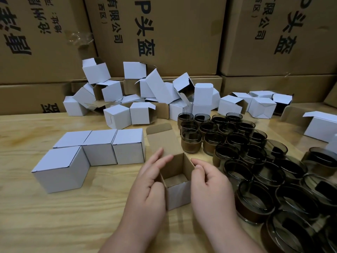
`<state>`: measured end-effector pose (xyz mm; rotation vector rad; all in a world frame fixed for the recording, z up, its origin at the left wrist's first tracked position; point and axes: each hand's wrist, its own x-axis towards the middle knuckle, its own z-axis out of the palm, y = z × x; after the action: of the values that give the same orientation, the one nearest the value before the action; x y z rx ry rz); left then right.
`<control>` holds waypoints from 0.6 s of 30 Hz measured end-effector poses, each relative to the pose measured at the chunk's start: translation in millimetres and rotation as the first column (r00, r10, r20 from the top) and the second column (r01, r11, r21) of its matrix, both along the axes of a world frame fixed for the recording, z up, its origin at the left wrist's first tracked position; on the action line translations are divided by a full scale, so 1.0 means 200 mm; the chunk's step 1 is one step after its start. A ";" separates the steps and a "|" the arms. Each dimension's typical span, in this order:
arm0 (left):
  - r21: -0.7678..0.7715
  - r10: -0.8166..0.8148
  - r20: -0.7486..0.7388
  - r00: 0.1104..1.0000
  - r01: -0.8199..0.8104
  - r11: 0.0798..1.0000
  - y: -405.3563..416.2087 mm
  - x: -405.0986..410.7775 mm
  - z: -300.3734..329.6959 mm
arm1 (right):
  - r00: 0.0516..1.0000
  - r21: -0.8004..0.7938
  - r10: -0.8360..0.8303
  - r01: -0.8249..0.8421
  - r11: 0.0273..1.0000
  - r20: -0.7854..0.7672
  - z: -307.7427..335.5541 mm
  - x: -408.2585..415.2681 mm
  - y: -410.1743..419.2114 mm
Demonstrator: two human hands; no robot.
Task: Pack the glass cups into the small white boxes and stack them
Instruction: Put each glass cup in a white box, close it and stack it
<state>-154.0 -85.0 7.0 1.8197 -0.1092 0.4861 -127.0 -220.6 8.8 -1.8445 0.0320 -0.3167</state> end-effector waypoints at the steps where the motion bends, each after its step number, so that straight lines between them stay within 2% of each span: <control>1: -0.037 -0.020 -0.010 1.000 0.020 0.999 0.00 0.00 0.00 | 1.000 -0.002 0.000 0.000 1.000 -0.004 0.00 0.00 0.00; 5: -0.112 -0.078 -0.076 0.994 0.069 0.991 0.00 0.01 -0.01 | 1.000 -0.030 0.009 -0.010 0.999 -0.013 0.01 -0.01 0.00; 11: 0.095 -0.026 -0.073 0.997 0.033 0.995 -0.01 0.01 -0.01 | 1.000 -0.058 0.003 -0.003 0.998 0.010 0.04 -0.02 -0.01; 18: 0.072 0.007 -0.052 0.999 -0.004 0.997 0.00 0.03 -0.06 | 1.000 -0.032 -0.003 0.002 0.999 -0.006 0.03 -0.02 -0.02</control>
<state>-148.2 -84.9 -4.6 1.9019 -0.0867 0.4430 -131.2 -224.4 14.8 -1.8774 0.0339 -0.3147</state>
